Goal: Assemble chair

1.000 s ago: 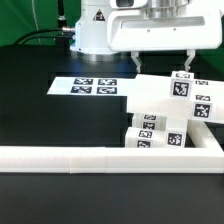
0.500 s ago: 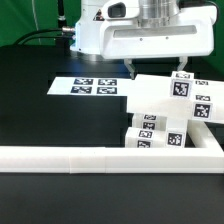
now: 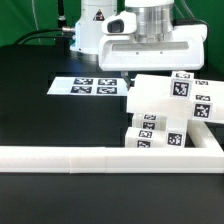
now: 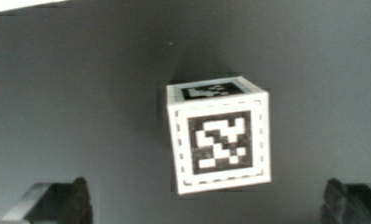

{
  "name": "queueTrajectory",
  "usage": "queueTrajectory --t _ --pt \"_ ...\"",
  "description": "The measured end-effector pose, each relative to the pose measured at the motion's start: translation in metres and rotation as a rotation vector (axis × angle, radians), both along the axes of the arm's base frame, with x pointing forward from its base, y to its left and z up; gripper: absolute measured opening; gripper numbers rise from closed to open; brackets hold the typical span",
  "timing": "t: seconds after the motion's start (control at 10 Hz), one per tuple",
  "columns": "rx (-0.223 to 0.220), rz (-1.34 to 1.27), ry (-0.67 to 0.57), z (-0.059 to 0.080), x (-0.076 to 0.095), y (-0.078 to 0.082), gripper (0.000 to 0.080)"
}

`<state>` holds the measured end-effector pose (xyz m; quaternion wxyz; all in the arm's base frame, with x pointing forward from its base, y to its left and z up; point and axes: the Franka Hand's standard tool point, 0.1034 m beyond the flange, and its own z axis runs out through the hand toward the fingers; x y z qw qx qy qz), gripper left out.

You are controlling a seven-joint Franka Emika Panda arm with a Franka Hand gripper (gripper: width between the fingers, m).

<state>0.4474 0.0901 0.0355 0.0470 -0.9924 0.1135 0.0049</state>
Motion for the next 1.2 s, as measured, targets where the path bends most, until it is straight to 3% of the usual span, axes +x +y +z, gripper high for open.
queueTrajectory --t 0.3,0.6,1.0,1.2 --pt "-0.001 0.001 0.002 -0.001 -0.001 0.000 0.0649" --pt "-0.025 0.008 -0.027 -0.023 -0.008 -0.001 0.0649" --pt "-0.033 0.016 -0.045 -0.029 -0.007 -0.007 0.0622" --pt "-0.033 0.018 -0.045 -0.029 -0.007 -0.006 0.0281"
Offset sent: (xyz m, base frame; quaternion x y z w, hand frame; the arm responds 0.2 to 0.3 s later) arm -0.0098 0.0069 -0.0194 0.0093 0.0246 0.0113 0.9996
